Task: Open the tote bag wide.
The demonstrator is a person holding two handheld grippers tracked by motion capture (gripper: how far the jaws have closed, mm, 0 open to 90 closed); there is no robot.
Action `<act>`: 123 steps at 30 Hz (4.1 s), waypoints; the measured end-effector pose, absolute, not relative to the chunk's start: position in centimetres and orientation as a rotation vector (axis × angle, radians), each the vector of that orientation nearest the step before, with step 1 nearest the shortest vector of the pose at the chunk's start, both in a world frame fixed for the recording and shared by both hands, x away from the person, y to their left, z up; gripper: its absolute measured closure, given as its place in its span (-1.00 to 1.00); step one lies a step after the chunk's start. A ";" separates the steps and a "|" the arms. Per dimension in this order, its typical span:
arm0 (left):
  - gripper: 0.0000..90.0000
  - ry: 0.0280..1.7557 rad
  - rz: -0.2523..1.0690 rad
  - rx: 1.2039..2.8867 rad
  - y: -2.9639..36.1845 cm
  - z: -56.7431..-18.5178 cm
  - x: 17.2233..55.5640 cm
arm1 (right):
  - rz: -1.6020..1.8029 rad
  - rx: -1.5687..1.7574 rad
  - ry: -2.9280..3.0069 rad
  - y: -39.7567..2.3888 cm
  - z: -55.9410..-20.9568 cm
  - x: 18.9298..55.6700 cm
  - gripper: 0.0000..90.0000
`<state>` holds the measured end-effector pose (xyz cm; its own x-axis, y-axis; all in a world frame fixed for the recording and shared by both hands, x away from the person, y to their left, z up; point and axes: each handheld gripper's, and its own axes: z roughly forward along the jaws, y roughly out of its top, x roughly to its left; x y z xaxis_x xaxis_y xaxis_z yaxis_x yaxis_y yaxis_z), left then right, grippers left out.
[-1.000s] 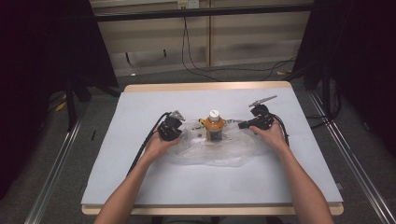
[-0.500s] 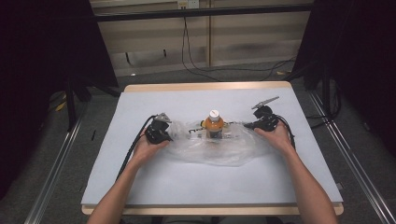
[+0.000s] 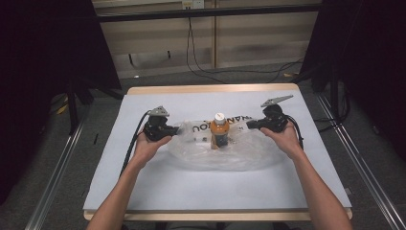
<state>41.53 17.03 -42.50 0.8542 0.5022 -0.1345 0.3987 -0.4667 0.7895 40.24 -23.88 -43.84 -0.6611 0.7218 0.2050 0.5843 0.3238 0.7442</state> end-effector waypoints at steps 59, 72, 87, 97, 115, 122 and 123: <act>1.00 0.263 -0.117 2.431 8.6 -47.1 32.8 | 0.896 1.404 2.481 -16.8 -47.4 49.3 1.00; 1.00 0.387 -0.114 2.326 10.1 -46.5 34.6 | 1.062 1.289 2.475 -16.8 -45.4 47.3 1.00; 1.00 0.455 -0.056 2.143 11.9 -44.8 34.8 | 1.212 1.171 2.419 -18.2 -42.0 43.8 1.00; 1.00 0.442 0.025 2.012 14.2 -43.1 33.4 | 1.357 1.129 2.339 -19.2 -40.4 40.4 1.00; 0.36 0.565 0.252 1.855 22.9 -43.0 28.9 | 1.533 1.113 2.002 -25.3 -41.3 27.2 0.16; -0.65 0.648 0.366 1.796 24.4 -43.4 28.0 | 1.497 1.159 1.887 -26.9 -41.9 23.4 -0.79; -0.70 0.646 0.377 1.808 24.3 -43.4 28.0 | 1.494 1.170 1.878 -27.1 -42.0 23.3 -0.87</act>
